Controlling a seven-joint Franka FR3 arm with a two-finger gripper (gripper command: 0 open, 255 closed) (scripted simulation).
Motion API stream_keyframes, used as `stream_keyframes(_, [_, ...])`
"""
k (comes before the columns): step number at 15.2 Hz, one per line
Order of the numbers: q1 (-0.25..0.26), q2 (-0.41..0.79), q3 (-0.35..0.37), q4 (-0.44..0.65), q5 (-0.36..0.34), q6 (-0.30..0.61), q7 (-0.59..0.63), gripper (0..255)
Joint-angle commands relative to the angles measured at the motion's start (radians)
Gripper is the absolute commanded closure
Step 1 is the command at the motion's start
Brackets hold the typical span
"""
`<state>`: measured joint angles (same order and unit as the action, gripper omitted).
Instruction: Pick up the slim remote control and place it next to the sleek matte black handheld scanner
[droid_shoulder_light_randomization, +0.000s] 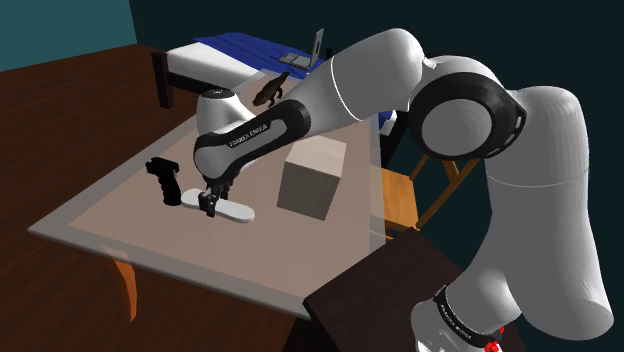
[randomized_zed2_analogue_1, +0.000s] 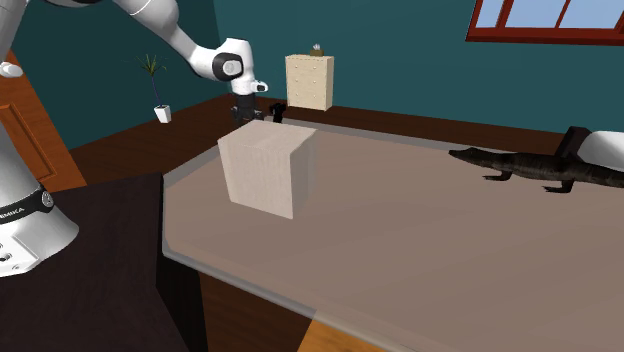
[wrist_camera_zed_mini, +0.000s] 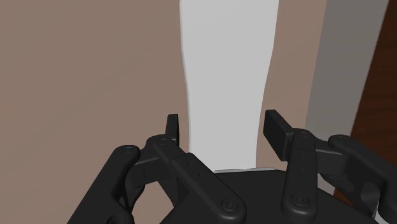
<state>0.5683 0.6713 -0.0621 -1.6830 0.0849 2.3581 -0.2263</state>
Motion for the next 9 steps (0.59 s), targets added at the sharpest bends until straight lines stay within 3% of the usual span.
stream_keyframes(1, [-0.001, 0.021, 0.001, 0.004, 0.002, 0.018, -0.001, 255])
stream_keyframes(9, [-0.005, 0.101, 0.007, 0.021, 0.007, 0.081, -0.006, 255])
